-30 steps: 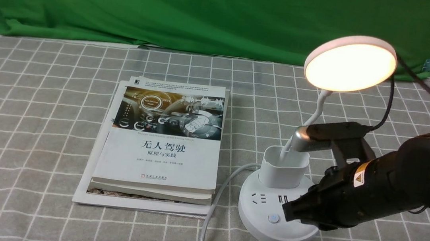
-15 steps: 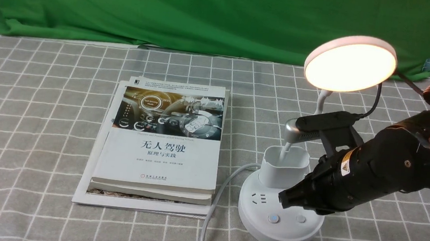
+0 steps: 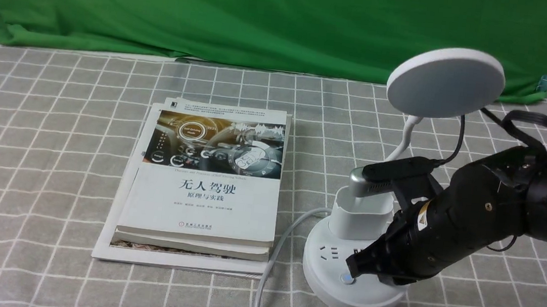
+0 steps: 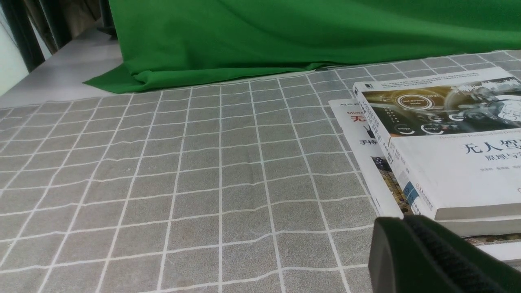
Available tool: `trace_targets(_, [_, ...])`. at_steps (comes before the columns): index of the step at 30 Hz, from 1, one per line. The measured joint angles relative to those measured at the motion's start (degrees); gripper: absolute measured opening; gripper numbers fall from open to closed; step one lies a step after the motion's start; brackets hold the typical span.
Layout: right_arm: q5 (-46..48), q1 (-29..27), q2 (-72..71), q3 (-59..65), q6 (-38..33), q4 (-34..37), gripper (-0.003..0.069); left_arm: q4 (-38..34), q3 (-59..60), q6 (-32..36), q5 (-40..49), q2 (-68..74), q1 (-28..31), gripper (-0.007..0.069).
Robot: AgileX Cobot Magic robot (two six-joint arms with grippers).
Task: Turn off the desk lamp on the grey coffee tablecloth by hand.
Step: 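Press the power button on the lamp base to turn the lamp off with the right gripper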
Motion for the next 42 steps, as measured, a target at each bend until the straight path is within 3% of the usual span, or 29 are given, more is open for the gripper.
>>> trace_targets(21, [-1.35,-0.06,-6.62,0.23,-0.03,1.20,0.0025,0.00,0.00,0.00,0.00,0.00,0.00,0.0001])
trace_targets(42, [-2.33,0.00,0.57,-0.50,0.83,1.49,0.0025,0.00,0.00,0.00,0.00,0.00,0.00,0.0001])
